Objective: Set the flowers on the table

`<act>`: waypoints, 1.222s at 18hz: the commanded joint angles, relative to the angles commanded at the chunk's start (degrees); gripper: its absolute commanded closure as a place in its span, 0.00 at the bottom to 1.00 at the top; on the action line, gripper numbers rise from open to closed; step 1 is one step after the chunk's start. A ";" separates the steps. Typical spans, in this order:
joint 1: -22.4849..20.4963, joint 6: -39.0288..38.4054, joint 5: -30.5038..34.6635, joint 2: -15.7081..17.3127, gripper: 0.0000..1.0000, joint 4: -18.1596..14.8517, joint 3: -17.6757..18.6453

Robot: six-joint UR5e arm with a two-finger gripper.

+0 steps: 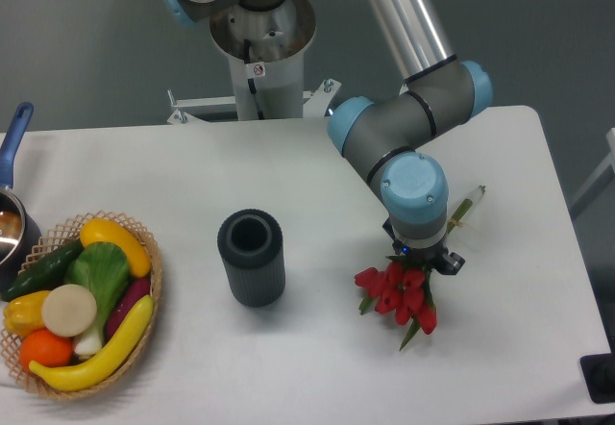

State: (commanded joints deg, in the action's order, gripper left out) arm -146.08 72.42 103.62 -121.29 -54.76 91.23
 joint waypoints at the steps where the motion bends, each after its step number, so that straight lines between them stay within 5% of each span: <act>1: 0.00 0.00 0.00 0.09 0.36 0.09 0.00; 6: -0.09 0.35 0.09 0.87 0.00 0.18 -0.09; 11: -1.84 0.09 -4.37 5.09 0.00 0.18 -2.54; 15: -3.42 0.00 -8.44 5.71 0.00 0.09 -6.50; 22: -9.74 0.70 -16.94 8.34 0.00 -0.52 -7.91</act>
State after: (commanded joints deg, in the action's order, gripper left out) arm -155.82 73.12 86.68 -112.95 -55.28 83.32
